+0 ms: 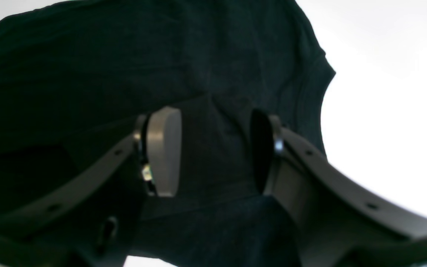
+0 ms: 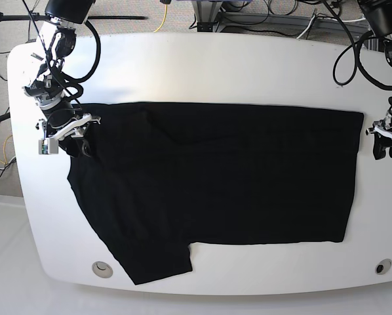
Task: Fold the T-shirt properly
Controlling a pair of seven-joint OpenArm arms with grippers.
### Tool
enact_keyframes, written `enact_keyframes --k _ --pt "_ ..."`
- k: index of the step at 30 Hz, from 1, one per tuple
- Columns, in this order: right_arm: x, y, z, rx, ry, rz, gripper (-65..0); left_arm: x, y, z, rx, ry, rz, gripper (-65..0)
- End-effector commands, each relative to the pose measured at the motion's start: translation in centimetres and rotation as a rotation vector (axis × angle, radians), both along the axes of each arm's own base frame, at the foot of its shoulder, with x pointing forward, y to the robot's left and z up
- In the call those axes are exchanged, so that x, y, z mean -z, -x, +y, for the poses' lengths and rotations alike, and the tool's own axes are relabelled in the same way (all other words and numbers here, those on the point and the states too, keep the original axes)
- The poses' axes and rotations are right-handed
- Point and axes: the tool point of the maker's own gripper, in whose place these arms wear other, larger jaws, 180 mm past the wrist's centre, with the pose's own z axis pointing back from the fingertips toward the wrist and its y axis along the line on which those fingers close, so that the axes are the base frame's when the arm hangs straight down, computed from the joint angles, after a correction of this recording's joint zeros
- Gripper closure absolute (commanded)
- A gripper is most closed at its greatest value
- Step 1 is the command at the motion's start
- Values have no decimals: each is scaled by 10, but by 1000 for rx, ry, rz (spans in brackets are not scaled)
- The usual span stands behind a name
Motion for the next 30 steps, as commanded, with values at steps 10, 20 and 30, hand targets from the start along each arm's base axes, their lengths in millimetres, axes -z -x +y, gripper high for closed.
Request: enact_keyframes --k 10,20,30 --pt "-15 -7 0 -12 1 -57 -295 -19 -12 0 5 91 -99 -283" --pt "-15 -1 -18 29 17 -31 -299 -12 -11 -10 32 68 -70 -275" --pt "-14 15 -53 123 28 4 -298 13 -5 -39 139 -33 25 -264"
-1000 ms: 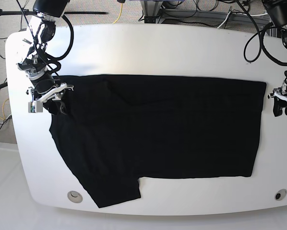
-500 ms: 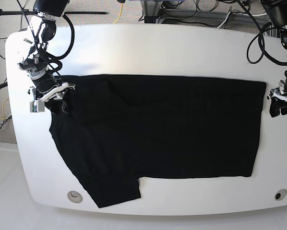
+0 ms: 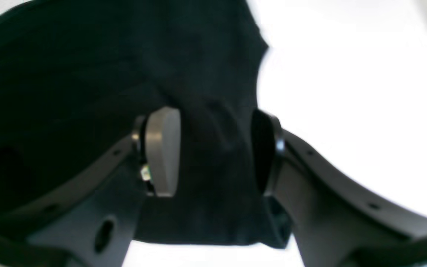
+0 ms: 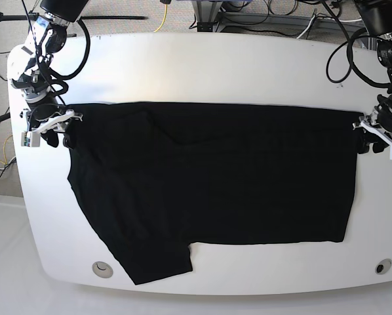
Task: Fold the T-shirt properly
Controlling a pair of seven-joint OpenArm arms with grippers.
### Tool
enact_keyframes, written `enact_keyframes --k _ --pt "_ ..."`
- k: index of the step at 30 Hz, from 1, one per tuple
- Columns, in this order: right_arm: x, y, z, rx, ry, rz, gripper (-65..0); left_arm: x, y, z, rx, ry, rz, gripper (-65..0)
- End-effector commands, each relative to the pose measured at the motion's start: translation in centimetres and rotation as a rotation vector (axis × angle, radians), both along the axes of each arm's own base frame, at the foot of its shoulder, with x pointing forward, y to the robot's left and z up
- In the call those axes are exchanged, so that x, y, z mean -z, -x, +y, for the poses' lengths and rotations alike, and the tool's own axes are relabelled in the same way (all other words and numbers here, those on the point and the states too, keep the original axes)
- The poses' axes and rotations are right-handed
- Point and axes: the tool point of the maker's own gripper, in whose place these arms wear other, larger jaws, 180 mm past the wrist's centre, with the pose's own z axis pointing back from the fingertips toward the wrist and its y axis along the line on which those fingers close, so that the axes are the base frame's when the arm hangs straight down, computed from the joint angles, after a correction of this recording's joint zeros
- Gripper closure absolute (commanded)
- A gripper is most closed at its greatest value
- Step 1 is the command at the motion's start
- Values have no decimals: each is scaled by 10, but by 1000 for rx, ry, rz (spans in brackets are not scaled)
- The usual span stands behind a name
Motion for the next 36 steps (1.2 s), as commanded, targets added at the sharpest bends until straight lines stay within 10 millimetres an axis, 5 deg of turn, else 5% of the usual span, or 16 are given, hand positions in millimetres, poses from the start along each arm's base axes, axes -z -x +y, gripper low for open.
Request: enact_keyframes --k 1,16,28,36 --pt "-17 -4 -5 7 -3 -58 -298 -18 -6 -4 44 -46 -54 -264" --pt "-11 -2 7 -24 -27 -39 -298 -8 2 -5 4 12 -52 -257" --pt "0 5 5 -13 -56 -23 -299 7 10 12 -79 31 -21 -264" --pt "10 8 -22 34 -55 5 -301 3 8 7 -44 16 -15 -291"
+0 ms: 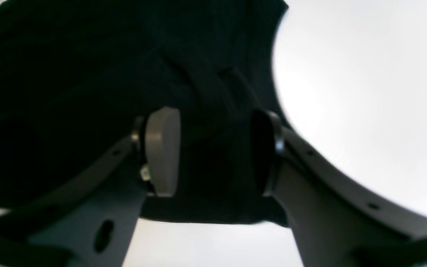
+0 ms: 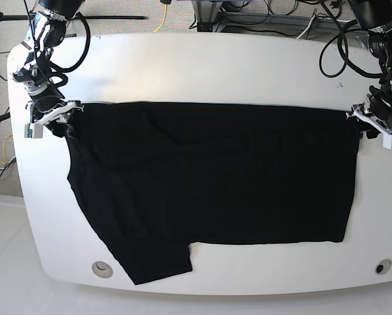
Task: Fold the T-shirt properly
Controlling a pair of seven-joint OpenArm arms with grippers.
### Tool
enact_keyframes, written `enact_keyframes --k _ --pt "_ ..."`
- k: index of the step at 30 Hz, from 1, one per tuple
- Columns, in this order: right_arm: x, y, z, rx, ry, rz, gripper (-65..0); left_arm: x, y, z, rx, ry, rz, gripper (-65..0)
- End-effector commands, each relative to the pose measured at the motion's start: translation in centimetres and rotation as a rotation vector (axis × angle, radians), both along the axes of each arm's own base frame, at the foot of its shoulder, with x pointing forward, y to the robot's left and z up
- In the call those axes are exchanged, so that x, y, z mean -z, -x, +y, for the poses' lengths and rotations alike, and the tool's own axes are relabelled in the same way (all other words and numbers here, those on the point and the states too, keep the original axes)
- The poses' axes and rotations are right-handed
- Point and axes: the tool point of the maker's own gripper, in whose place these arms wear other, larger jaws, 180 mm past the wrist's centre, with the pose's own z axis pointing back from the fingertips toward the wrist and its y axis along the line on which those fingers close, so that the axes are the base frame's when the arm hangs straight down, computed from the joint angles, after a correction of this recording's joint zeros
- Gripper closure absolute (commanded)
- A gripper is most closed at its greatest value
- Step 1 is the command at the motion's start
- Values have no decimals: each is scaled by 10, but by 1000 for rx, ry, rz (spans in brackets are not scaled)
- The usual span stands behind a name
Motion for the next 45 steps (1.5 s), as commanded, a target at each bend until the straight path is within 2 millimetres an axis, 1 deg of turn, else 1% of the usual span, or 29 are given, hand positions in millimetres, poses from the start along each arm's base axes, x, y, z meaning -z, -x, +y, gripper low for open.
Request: enact_keyframes --k 1,4,6,14,16,24,26,34,36,38,42,45 --pt "-13 -6 -18 26 22 -47 -301 -21 -10 6 12 -27 -60 -292" --pt "-8 -4 -23 38 13 -37 -300 -21 -9 4 17 -28 -57 -294" --pt "11 -1 -25 55 -19 2 -298 -17 -5 6 11 -30 -43 -279" --pt "29 2 -29 90 -59 24 -291 -13 -1 2 26 -27 -22 -243" --pt "38 8 -34 102 -62 56 -293 -12 -2 3 23 -30 -21 -241" --pt "46 13 -32 110 -78 75 -296 -10 1 4 21 -38 -20 -245" --pt "52 16 -26 108 -90 92 -290 -7 1 5 23 -48 -11 -220" --pt "52 16 -17 109 -106 82 -290 0 4 9 19 -120 14 -142" --pt "49 13 -12 113 -110 56 -298 6 6 10 12 -180 24 -155" --pt "47 13 -10 114 -112 46 -301 10 8 8 10 -189 30 -167" --pt "46 12 -7 114 -112 37 -307 16 11 4 4 -189 40 -180" --pt "46 12 -8 109 -109 38 -310 22 15 -1 -9 -165 46 -177"
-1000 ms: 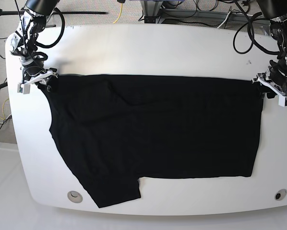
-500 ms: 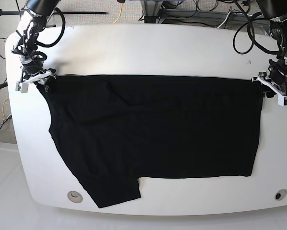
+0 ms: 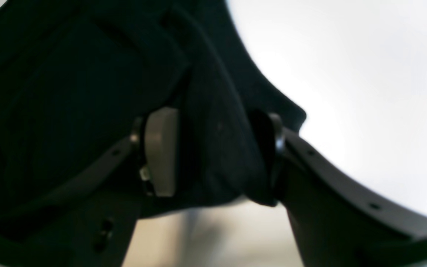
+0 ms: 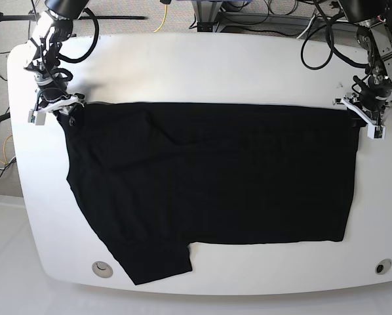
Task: Fold the T-shirt properly
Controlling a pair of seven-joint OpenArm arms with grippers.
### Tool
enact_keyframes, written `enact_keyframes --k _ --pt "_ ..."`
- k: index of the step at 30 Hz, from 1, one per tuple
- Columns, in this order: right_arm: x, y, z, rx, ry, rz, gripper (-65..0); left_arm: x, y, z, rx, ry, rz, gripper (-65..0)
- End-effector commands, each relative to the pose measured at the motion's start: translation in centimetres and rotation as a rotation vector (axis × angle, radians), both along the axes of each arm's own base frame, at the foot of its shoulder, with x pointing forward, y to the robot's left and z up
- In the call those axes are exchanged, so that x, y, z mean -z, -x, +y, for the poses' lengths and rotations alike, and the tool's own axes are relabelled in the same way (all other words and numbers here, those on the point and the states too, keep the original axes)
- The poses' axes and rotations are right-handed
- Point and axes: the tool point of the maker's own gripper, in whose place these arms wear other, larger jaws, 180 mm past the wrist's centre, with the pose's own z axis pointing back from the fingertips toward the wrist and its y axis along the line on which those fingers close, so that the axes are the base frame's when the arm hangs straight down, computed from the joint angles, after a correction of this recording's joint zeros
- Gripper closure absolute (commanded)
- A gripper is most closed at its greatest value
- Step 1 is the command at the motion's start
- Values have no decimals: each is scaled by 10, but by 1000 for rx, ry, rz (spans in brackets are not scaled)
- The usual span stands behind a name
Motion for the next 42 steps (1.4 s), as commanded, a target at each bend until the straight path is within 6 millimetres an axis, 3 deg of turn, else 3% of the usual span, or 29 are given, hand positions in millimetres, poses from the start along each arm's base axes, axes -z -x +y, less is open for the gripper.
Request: enact_keyframes --k 1,9,21,23,31,35,39,40,42 --pt "-6 -3 -8 -17 27 -3 -312 -9 -4 3 -23 7 -46 -175" --pt "-2 -2 -12 -28 35 17 -314 -7 -4 -5 -23 70 -53 -179" --pt "-3 1 -16 -19 23 22 -298 -2 -4 -12 -41 193 -53 -106" --pt "-5 -1 -9 -25 1 9 -303 -13 -13 -11 -39 200 -88 -118" --pt "-4 0 -7 -22 -9 8 -293 -16 -17 -10 -35 196 -89 -180" --pt "-9 -3 -9 -23 9 -10 -169 -11 -12 -4 -38 157 -60 -143" --pt "-10 -5 -9 -25 13 -12 -7 -7 -7 -4 -39 145 -48 -54" --pt "-9 -5 -9 -27 14 -10 0 -5 -6 -2 -46 138 -40 -4" --pt "-8 -4 -10 -27 15 -7 0 -4 -4 1 -53 130 -33 0"
